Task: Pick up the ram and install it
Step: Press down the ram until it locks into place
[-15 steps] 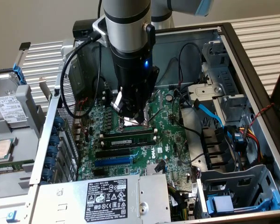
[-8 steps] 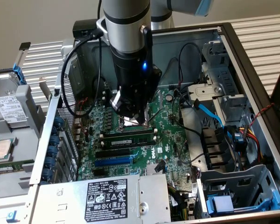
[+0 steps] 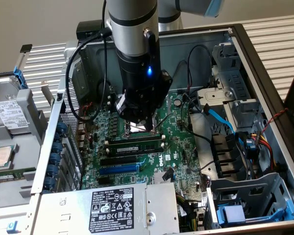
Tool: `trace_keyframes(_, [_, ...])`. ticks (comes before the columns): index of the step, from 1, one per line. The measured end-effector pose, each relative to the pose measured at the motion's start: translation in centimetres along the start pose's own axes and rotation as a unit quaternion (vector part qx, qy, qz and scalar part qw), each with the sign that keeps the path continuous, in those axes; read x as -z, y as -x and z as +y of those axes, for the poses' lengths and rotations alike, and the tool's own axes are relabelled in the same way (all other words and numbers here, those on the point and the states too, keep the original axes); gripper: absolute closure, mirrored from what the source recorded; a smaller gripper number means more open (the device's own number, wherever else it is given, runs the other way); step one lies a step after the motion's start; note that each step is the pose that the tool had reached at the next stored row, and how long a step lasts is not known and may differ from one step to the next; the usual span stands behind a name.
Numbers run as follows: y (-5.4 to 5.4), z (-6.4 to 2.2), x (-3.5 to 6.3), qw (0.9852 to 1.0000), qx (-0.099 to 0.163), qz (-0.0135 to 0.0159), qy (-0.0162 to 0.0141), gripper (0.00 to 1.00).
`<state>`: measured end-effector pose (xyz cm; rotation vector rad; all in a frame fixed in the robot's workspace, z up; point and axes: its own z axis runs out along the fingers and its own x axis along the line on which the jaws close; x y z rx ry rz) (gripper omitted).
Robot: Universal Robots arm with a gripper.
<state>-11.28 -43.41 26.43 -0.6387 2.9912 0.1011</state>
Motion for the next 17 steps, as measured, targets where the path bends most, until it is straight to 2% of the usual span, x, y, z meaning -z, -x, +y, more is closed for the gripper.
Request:
trace_keyframes(4, [0.0, 0.0, -0.05, 0.9994, -0.035, -0.0017, -0.0033, 0.89])
trace_keyframes(9, [-0.01, -0.01, -0.09, 0.9973, -0.073, -0.0036, -0.0067, 0.89])
trace_keyframes(12, [-0.01, -0.01, -0.08, 0.9965, -0.083, -0.0039, -0.0077, 0.89])
trace_keyframes(17, [-0.01, 0.0, -0.08, 0.9965, -0.083, -0.004, -0.0077, 0.89])
